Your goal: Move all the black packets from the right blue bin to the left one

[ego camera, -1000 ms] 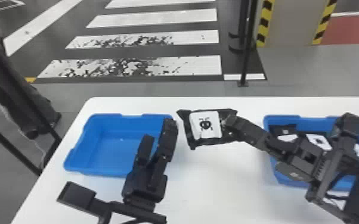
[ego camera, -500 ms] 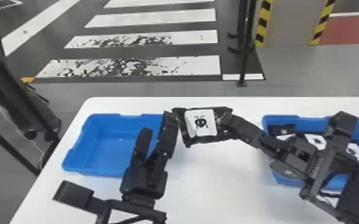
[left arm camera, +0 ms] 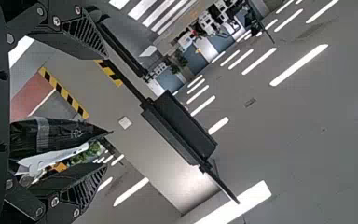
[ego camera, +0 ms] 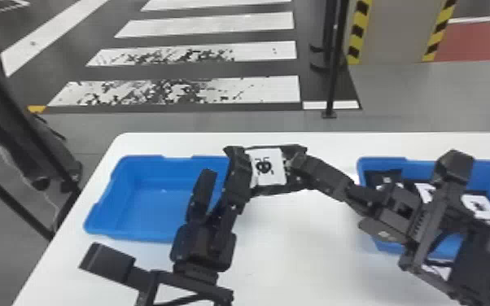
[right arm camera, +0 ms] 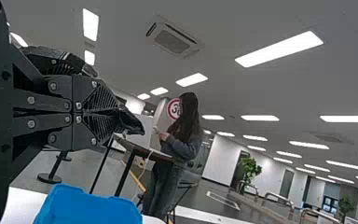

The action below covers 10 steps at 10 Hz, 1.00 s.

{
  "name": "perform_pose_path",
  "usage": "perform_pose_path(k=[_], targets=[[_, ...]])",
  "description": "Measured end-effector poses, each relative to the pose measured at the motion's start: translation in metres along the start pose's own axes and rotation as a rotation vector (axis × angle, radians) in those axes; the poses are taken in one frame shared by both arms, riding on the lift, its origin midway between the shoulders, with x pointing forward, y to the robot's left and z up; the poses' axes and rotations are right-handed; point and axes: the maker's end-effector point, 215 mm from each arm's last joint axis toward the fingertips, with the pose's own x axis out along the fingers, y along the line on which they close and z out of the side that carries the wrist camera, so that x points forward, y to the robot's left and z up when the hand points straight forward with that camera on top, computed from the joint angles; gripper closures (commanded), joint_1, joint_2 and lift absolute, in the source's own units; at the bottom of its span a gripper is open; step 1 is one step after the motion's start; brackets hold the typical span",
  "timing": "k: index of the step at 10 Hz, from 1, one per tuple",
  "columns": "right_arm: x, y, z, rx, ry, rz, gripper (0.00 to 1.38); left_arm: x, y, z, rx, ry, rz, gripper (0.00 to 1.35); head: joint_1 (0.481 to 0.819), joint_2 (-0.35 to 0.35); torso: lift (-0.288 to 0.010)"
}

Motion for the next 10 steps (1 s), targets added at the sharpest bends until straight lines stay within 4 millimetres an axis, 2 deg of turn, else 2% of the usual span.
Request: perform_pose_path(k=[1,4,5,8,9,10], targets=[[0.004,0.001,-0.006,0.013,0.012,0.01,1.18,0.001,-0.003,-0.002,-0.002,0.004,-0.007,0.33,0.695,0.141,-0.14],[0.013,0.003,-0.017,0.041,0.036,0.029,1.18,0.002,-0.004,-0.007,0.005,0.019,-0.01,1.1,0.695,0.157,-0.14],[0.014,0.003,-0.015,0.039,0.027,0.032,1.18,0.002,-0.003,-0.007,0.009,0.02,-0.004,1.21,0.695,0.157,-0.14],[0.016,-0.001,0.006,0.02,-0.026,0.027,1.18,0.003,-0.007,-0.011,0.029,0.038,-0.011,1.21,0.695,0.133,-0.14],[0.016,-0.004,0.011,0.019,-0.039,0.022,1.13,0.004,-0.011,-0.011,0.042,0.042,-0.022,1.21,0.695,0.128,-0.14],[0.016,-0.009,0.014,0.024,-0.048,0.017,0.88,0.004,-0.013,-0.011,0.048,0.042,-0.028,1.21,0.695,0.123,-0.14]])
